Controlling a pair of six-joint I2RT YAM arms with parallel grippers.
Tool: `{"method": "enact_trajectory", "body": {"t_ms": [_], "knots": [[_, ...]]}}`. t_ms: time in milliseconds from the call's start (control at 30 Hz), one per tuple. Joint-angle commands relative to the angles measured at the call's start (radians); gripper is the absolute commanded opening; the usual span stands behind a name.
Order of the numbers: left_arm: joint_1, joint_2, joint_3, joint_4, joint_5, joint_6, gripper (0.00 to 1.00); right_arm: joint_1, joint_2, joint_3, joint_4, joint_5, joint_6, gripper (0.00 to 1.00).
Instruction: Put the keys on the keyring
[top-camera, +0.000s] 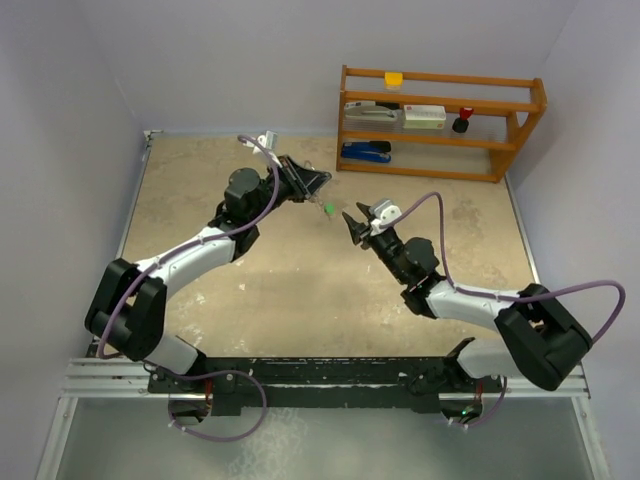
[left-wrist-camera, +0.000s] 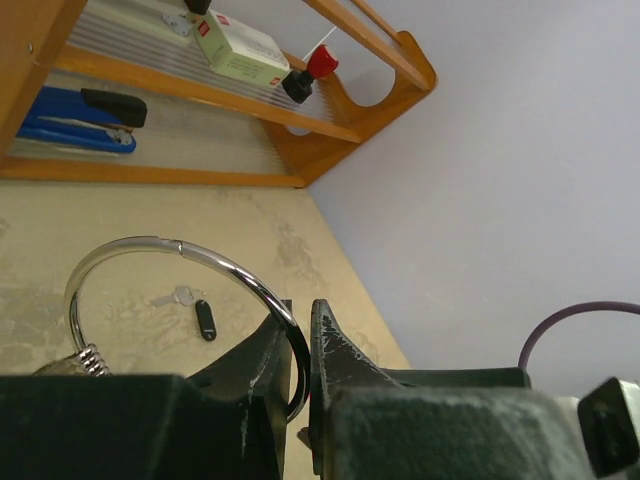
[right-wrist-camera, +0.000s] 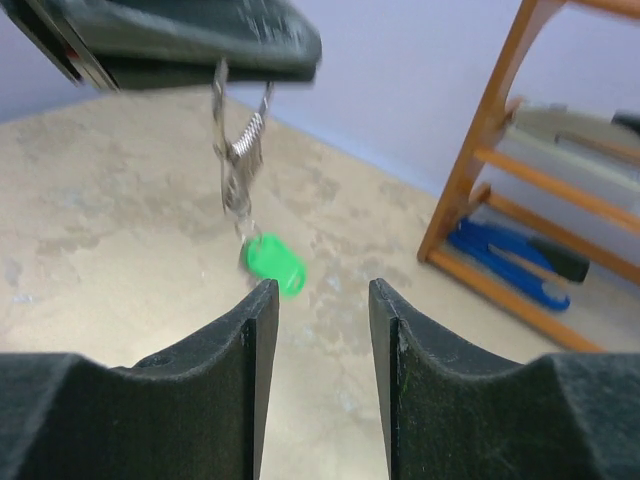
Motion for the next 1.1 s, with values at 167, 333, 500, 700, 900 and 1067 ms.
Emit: {"method": "enact_trajectory", "body": {"t_ms": [167, 333, 500, 700, 900, 1067], "knots": [[-0.006, -0.099, -0.018, 0.082, 0.010, 0.172, 0.00, 0.001, -0.016, 0.137, -0.305, 0.046, 0.110, 0.45], [-0.010, -0.081, 0.031, -0.042, -0.008, 0.194, 0.00, 0.001, -0.022, 0.178, -0.338, -0.049, 0.129, 0.45], [-0.026, -0.081, 0.044, -0.111, -0.058, 0.215, 0.00, 0.001, -0.012, 0.241, -0.410, -0.114, 0.135, 0.47], [-0.063, -0.067, 0.094, -0.226, -0.139, 0.248, 0.00, 0.001, 0.001, 0.270, -0.412, -0.193, 0.148, 0.47], [-0.092, -0.036, 0.137, -0.264, -0.178, 0.244, 0.00, 0.001, 0.040, 0.314, -0.408, -0.232, 0.162, 0.46], [-0.122, -0.019, 0.160, -0.279, -0.200, 0.240, 0.00, 0.001, 0.072, 0.333, -0.390, -0.231, 0.184, 0.44]]}}
